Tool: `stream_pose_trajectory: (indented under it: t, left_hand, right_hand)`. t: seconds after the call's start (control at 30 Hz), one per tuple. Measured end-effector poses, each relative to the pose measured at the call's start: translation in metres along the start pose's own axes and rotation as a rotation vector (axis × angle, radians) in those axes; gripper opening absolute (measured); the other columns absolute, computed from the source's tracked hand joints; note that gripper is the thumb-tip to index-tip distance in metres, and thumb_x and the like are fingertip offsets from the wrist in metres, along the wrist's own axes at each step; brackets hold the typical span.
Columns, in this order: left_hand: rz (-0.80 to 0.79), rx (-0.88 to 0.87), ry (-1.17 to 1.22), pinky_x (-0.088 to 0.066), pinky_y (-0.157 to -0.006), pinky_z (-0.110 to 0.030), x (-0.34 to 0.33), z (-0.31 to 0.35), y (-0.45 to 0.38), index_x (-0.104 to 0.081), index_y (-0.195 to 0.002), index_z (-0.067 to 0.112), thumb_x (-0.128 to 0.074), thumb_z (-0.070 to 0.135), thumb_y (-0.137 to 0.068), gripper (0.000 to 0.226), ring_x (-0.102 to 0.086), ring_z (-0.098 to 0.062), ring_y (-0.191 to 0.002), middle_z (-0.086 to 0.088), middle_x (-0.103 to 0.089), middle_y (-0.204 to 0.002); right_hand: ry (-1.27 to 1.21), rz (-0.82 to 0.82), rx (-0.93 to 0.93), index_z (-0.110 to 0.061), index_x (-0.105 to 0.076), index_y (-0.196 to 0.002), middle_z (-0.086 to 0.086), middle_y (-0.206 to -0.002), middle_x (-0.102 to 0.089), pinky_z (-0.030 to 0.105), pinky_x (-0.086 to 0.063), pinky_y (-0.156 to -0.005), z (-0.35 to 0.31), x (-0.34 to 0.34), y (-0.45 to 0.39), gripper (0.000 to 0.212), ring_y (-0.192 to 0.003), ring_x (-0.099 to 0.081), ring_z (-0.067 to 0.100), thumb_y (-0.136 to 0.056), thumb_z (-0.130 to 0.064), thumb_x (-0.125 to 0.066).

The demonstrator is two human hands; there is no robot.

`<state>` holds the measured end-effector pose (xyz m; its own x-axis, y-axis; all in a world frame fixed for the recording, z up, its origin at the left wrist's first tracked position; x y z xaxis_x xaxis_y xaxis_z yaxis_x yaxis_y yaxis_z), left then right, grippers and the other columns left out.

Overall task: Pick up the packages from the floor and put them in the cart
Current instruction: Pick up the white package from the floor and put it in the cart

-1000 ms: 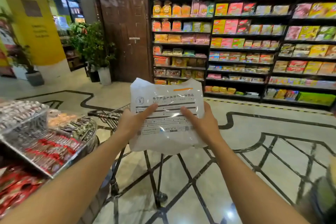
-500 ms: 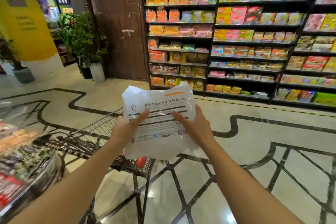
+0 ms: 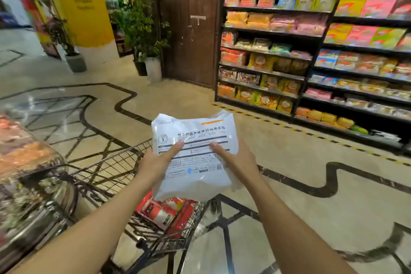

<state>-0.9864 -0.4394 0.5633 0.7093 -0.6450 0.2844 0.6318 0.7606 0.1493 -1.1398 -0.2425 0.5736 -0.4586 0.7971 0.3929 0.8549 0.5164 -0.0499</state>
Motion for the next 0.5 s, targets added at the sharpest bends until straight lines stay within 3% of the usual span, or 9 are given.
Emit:
stream_pose_trajectory:
  t: [0.07, 0.17, 0.33, 0.5]
  left_hand:
    - [0.032, 0.019, 0.016, -0.055, -0.069, -0.029, 0.001, -0.012, -0.039, -0.078, -0.105, 0.028, -0.077, 0.084, -0.056, 0.074, -0.079, -0.018, -0.084, 0.005, -0.082, -0.090]
    - [0.049, 0.079, 0.058, -0.061, -0.081, -0.036, 0.006, -0.031, -0.089, -0.077, -0.106, 0.028, -0.081, 0.076, -0.064, 0.063, -0.080, -0.019, -0.086, 0.004, -0.083, -0.092]
    - [0.163, 0.195, 0.062, -0.058, -0.082, -0.034, 0.030, -0.074, -0.144, -0.077, -0.105, 0.032, -0.078, 0.080, -0.065, 0.062, -0.078, -0.017, -0.087, 0.008, -0.082, -0.092]
    - [0.305, 0.284, 0.155, -0.058, -0.084, -0.033, 0.048, -0.119, -0.165, -0.075, -0.108, 0.031, -0.085, 0.072, -0.057, 0.066, -0.076, -0.013, -0.093, 0.013, -0.081, -0.094]
  right_hand:
    - [-0.001, -0.032, 0.002, -0.043, -0.062, -0.130, -0.016, -0.120, -0.076, 0.042, -0.057, -0.097, 0.008, -0.021, -0.039, 0.079, -0.111, -0.072, 0.012, -0.065, -0.088, -0.071]
    - [-0.007, -0.084, -0.028, -0.046, -0.062, -0.131, -0.019, -0.115, -0.077, 0.044, -0.058, -0.097, 0.020, -0.057, -0.093, 0.079, -0.108, -0.073, 0.010, -0.065, -0.088, -0.072]
    - [-0.027, -0.280, -0.030, -0.046, -0.064, -0.127, -0.024, -0.111, -0.076, 0.033, -0.056, -0.089, 0.030, -0.125, -0.158, 0.057, -0.104, -0.072, 0.002, -0.078, -0.070, -0.079]
    - [-0.015, -0.436, -0.038, -0.048, -0.061, -0.131, -0.023, -0.114, -0.077, 0.042, -0.060, -0.094, 0.061, -0.195, -0.195, 0.067, -0.104, -0.074, 0.002, -0.074, -0.079, -0.077]
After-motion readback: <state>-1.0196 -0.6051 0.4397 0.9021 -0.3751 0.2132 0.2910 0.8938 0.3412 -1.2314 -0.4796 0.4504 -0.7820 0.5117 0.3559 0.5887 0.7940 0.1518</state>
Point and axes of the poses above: each hand's wrist, its own y-axis away from the middle knuckle, its own x-axis out of the back of the hand, z = x × y, the point moved 4 cm from there along -y, towards the middle knuckle
